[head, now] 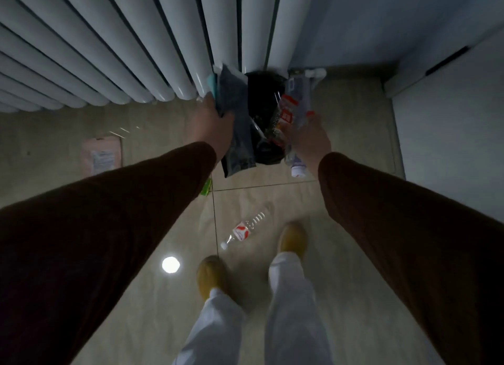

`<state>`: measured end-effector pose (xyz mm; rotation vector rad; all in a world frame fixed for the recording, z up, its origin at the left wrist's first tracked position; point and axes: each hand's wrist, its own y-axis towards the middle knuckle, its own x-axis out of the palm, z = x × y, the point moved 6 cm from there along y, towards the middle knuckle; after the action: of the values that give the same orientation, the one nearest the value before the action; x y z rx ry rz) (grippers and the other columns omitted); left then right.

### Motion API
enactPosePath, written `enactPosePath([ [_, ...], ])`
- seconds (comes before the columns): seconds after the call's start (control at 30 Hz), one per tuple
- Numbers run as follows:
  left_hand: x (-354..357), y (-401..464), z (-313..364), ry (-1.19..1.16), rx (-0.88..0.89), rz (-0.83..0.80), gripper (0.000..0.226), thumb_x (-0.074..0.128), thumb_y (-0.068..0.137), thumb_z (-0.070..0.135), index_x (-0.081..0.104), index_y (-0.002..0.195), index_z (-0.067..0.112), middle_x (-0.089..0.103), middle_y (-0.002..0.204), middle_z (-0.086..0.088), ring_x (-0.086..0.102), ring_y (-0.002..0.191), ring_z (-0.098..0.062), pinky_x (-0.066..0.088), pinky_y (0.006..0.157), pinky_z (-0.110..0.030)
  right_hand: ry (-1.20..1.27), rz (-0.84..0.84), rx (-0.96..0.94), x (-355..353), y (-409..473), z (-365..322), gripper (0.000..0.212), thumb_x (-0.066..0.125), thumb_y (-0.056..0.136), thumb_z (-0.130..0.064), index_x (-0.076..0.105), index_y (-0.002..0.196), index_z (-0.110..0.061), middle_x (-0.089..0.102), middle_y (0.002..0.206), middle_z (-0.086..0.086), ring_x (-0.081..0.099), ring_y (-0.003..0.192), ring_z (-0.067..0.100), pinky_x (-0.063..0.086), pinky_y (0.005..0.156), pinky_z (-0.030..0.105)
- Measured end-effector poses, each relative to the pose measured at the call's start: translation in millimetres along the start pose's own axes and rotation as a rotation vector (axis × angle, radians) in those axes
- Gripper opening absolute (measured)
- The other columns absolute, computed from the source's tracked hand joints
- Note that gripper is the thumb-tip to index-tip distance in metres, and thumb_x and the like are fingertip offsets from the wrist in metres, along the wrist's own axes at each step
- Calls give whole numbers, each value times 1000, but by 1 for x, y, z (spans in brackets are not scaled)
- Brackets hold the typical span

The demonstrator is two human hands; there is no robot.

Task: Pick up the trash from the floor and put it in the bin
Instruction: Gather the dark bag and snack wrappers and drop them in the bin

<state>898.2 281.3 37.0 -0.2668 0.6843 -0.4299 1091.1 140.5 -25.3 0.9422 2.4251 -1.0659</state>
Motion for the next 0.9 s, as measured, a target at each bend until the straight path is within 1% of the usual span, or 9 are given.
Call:
enactPosePath([
  [0.1, 28, 32, 14, 39, 0, 65, 38, 49, 90, 22, 47, 128, 16, 63, 98, 0, 63, 83, -18, 52, 62, -31, -252, -67, -94, 7, 44, -14, 69, 61, 82, -63, 45, 133, -20, 67, 118, 2, 66, 101, 23, 54, 88, 40],
  [0.23, 82, 70, 3, -115, -184, 49, 41, 57, 85, 21, 49, 125, 13, 63, 114, -8, 62, 102, -28, 55, 87, -39, -517, -284, -124, 30, 94, -26, 78, 52, 85, -59, 34, 148, -16, 64, 121, 8, 65, 99, 31, 53, 80, 42],
  [0.3, 97, 80, -11, -229, -297, 80, 65, 72, 79, 31, 42, 135, 13, 60, 119, -6, 60, 109, -26, 53, 94, -38, -556, -330, -93, 38, 111, -30, 98, 54, 81, -69, 24, 155, -11, 58, 132, 13, 62, 110, 34, 48, 80, 38],
  [0.37, 100, 83, -30, -220, -430, 126, 101, 81, 69, 47, 27, 147, 13, 52, 136, -8, 53, 121, -27, 47, 103, -39, -466, -329, -3, 40, 121, -28, 106, 59, 78, -72, 26, 154, -6, 50, 146, 16, 54, 126, 36, 47, 94, 39],
  [0.43, 100, 80, -47, -132, -502, 102, 105, 81, 73, 43, 18, 151, 10, 40, 149, -13, 44, 134, -31, 40, 110, -44, -426, -370, 3, 42, 122, -22, 87, 64, 84, -59, 39, 147, -4, 54, 143, 16, 55, 125, 35, 47, 99, 37],
  [0.53, 99, 70, -62, -89, -480, 4, 87, 79, 77, 30, 31, 147, 10, 48, 143, -14, 50, 129, -34, 46, 105, -48, -451, -359, -32, 32, 112, -7, 55, 62, 90, -38, 51, 133, -5, 59, 129, 15, 58, 117, 34, 48, 89, 33],
  [0.63, 93, 55, -66, -5, -412, -28, 65, 72, 83, 25, 43, 138, 9, 57, 128, -11, 57, 116, -30, 52, 98, -44, -462, -285, -87, 20, 96, 4, 48, 57, 87, -32, 51, 130, -10, 58, 125, 14, 59, 112, 34, 51, 96, 43],
  [0.73, 79, 41, -66, 91, -306, -55, 54, 69, 84, 22, 49, 132, 9, 58, 120, -7, 56, 108, -25, 50, 90, -36, -559, -265, -173, 16, 72, 5, 32, 51, 95, -23, 54, 122, -7, 56, 123, 15, 57, 112, 33, 50, 97, 45],
  [0.9, 37, 15, -91, 314, -182, -162, 58, 68, 88, 28, 46, 140, 14, 54, 139, -9, 52, 125, -27, 44, 102, -40, -499, -202, -215, 30, 14, 5, 28, 52, 95, -25, 56, 121, -16, 56, 123, 8, 57, 113, 28, 49, 95, 43],
])
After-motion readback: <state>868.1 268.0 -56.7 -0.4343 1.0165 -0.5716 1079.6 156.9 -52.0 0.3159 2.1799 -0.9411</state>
